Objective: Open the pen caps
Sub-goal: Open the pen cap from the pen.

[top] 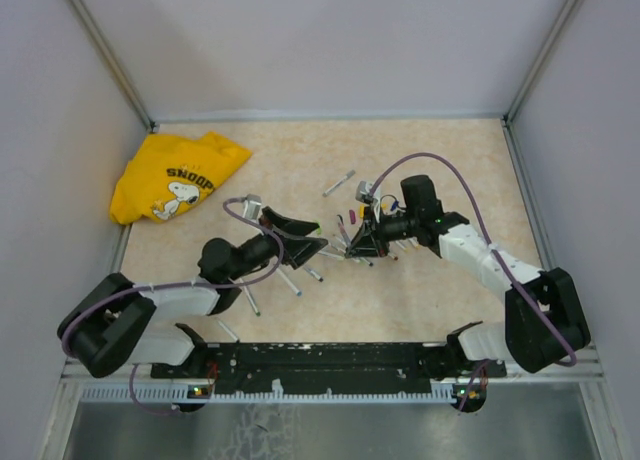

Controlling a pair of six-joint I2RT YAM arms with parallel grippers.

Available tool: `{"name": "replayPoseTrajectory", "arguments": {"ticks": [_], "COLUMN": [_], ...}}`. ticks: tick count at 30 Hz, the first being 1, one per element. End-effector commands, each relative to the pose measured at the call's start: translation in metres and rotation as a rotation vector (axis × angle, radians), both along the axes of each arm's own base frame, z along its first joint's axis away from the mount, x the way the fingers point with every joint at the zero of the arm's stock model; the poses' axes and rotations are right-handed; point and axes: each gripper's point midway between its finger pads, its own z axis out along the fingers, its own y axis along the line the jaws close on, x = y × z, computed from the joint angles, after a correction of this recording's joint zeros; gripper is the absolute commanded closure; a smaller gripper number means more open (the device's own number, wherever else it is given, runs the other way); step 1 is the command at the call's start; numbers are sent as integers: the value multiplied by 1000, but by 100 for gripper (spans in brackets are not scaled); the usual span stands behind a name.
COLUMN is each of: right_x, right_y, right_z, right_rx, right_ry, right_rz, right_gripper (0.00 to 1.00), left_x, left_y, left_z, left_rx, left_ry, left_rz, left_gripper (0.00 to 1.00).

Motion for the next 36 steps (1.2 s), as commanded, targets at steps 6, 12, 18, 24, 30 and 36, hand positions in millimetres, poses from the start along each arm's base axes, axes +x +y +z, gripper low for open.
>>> {"name": "replayPoseTrajectory", "arguments": {"ticks": [6,12,18,24,30,36], "right_x": [8,8,8,8,9,7], "right_y": [5,5,5,5,5,4], "right_z": [19,19,20,20,19,16], "right_rx": [41,41,41,40,38,35], "right_ry": [-50,-45,-47,-50,-49,-50], "right_rz": [26,30,31,29,27,33], "right_gripper": [100,100,100,100,100,100], "left_x": [15,25,32,32,33,78], "left_y": [-26,-45,-51,-58,-58,-35], "left_z": [28,25,15,7,8,51], "left_rx": [-111,-86,-56,-36,-42,-43], "left_ry": [-30,-13,19,43,44,-24], "left_rz": [-47,-48,-30,-41,-36,123], "left_gripper": [20,40,56,61,93,100]}}
